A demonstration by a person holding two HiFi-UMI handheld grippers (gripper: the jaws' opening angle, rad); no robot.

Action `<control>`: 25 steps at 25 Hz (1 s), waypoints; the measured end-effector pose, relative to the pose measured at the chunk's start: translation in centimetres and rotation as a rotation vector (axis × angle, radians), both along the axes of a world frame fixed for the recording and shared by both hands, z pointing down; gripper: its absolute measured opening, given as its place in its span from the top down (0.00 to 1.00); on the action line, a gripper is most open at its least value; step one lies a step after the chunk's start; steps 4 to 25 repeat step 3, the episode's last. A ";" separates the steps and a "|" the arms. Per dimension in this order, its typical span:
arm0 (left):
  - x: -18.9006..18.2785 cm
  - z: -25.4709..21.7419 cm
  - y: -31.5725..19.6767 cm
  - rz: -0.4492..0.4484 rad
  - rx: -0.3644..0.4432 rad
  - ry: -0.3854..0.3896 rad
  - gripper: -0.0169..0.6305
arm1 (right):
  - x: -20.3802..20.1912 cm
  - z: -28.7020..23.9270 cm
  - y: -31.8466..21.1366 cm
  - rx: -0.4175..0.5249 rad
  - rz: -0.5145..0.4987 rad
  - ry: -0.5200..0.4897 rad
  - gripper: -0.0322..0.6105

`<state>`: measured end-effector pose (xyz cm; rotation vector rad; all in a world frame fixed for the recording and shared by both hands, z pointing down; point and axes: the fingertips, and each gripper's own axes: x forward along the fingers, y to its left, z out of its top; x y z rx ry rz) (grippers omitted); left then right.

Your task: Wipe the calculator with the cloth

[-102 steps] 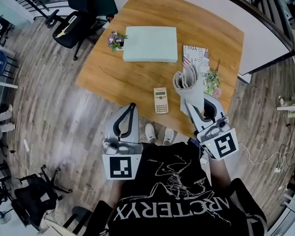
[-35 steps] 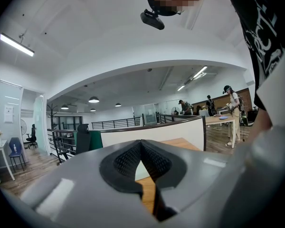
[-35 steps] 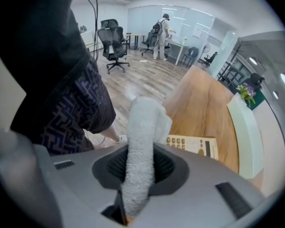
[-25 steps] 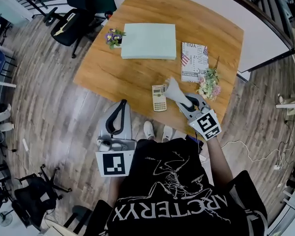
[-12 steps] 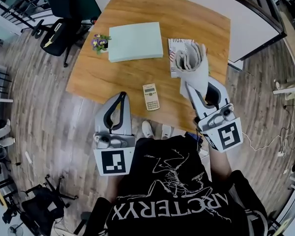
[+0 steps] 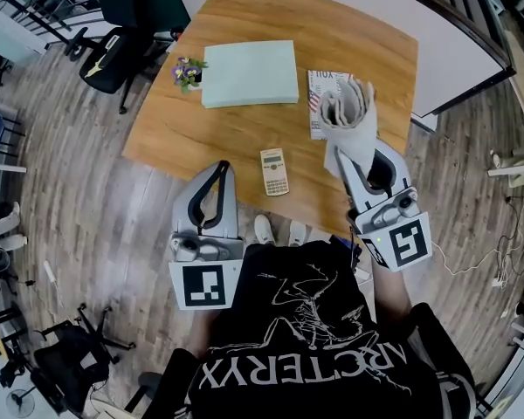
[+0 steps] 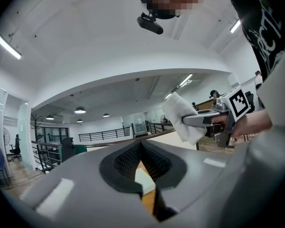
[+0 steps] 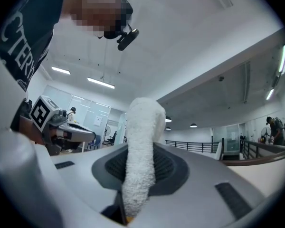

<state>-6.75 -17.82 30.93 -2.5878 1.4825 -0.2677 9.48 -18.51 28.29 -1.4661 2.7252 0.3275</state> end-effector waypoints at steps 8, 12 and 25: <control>0.1 -0.1 0.0 -0.001 0.003 0.009 0.96 | -0.2 -0.1 0.1 0.005 -0.002 0.004 0.81; 0.1 -0.1 0.0 -0.001 0.003 0.009 0.96 | -0.2 -0.1 0.1 0.005 -0.002 0.004 0.81; 0.1 -0.1 0.0 -0.001 0.003 0.009 0.96 | -0.2 -0.1 0.1 0.005 -0.002 0.004 0.81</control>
